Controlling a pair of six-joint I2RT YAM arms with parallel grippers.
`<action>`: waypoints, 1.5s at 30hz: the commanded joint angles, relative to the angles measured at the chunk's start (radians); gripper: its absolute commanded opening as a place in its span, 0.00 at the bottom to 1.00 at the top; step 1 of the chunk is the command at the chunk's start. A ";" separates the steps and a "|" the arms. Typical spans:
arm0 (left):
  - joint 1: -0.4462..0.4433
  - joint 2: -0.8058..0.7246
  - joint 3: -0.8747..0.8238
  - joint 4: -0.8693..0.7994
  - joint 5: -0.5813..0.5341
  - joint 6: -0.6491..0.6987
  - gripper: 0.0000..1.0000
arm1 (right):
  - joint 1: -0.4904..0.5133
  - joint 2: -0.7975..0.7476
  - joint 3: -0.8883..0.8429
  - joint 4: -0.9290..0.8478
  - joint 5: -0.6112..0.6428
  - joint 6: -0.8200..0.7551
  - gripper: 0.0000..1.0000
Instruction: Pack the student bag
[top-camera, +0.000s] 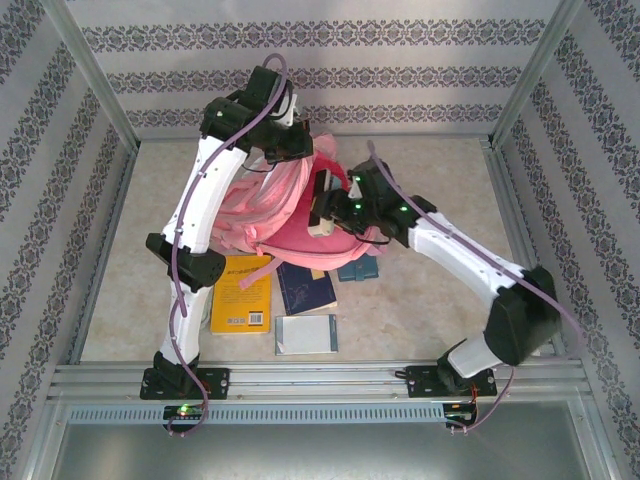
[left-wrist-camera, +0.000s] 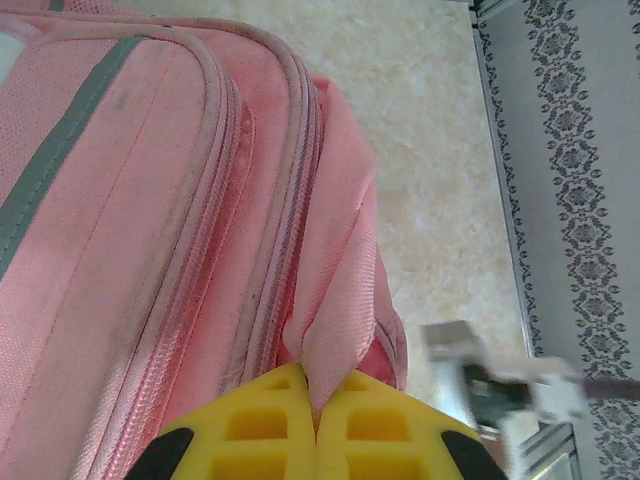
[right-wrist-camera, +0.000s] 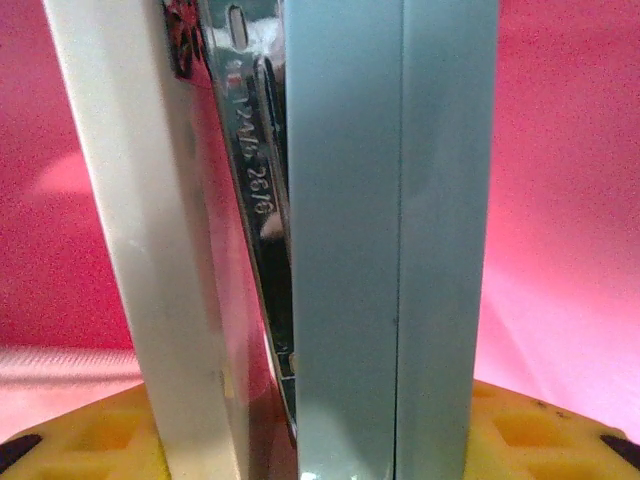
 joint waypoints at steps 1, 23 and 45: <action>0.027 -0.055 0.042 0.078 0.019 -0.047 0.00 | 0.015 0.081 0.063 0.142 -0.022 0.028 0.52; 0.058 -0.051 0.043 0.137 0.067 -0.129 0.00 | 0.100 0.532 0.394 0.373 -0.048 0.140 0.91; 0.101 -0.019 0.043 0.066 0.033 -0.048 0.00 | -0.033 0.030 0.011 0.194 0.014 -0.143 0.82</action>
